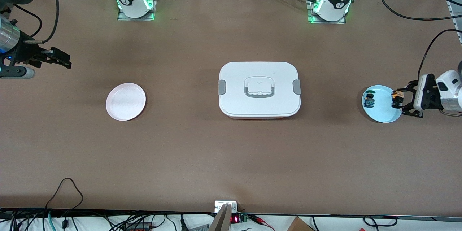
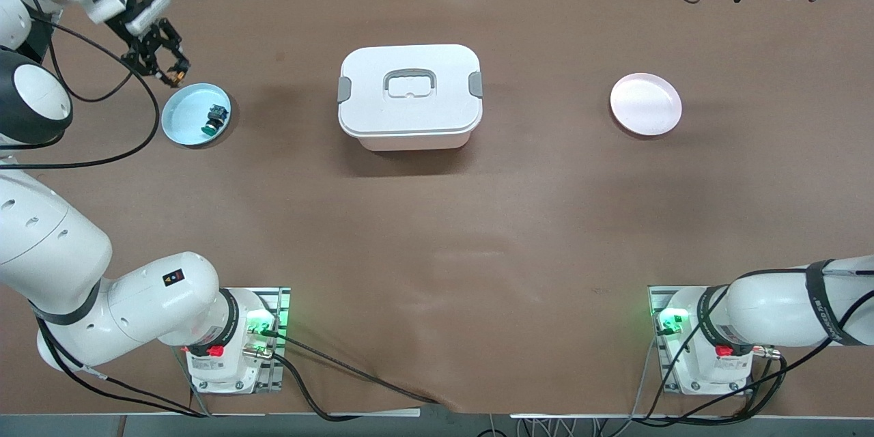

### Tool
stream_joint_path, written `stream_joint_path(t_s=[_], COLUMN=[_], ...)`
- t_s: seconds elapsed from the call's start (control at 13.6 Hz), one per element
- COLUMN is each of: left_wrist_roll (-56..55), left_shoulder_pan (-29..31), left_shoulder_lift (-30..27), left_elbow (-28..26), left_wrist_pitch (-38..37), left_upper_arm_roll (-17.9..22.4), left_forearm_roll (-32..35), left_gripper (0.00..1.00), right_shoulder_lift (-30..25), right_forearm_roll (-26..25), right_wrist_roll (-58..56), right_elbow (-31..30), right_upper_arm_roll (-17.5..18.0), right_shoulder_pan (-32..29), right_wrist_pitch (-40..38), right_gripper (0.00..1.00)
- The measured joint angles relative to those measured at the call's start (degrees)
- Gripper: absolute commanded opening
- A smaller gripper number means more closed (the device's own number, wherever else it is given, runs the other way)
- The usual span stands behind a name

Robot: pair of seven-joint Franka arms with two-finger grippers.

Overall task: Transfer orange switch to right arm and place
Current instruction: 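Lift the orange switch with the left gripper while the right gripper approaches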

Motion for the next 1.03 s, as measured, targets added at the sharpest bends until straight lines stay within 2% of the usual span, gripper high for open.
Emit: stream_joint_path(t_s=[0.29,0.59,0.81,1.03], left_wrist_roll=[-2.22,-8.0,-9.12,-10.05], left_shoulder_pan=[-0.32,-1.25,-1.34,-1.74], left_shoulder_lift=[0.02,0.54,0.66,0.26], left_elbow=[2.61,2.6,2.45,-0.68], left_wrist_pitch=[-11.2,-18.21,-19.14,-16.96], left_upper_arm_roll=[-0.87,-5.06,-13.07,-17.87], left_forearm_roll=[-16.43,-25.75,-31.89,-43.92], left_gripper=[0.0,0.0,0.0,0.0], right_shoulder_lift=[0.56,0.64,0.64,0.63], right_forearm_roll=[0.0,0.27,7.13,17.0], right_wrist_roll=[0.0,0.0,-0.24,-2.95], right_elbow=[0.1,0.14,0.24,0.32], right_upper_arm_roll=[0.0,0.0,-0.01,-0.13], right_shoulder_pan=[0.0,0.0,0.01,-0.06], right_wrist_pitch=[0.01,0.0,-0.07,-1.16], right_gripper=[1.0,1.0,1.0,1.0])
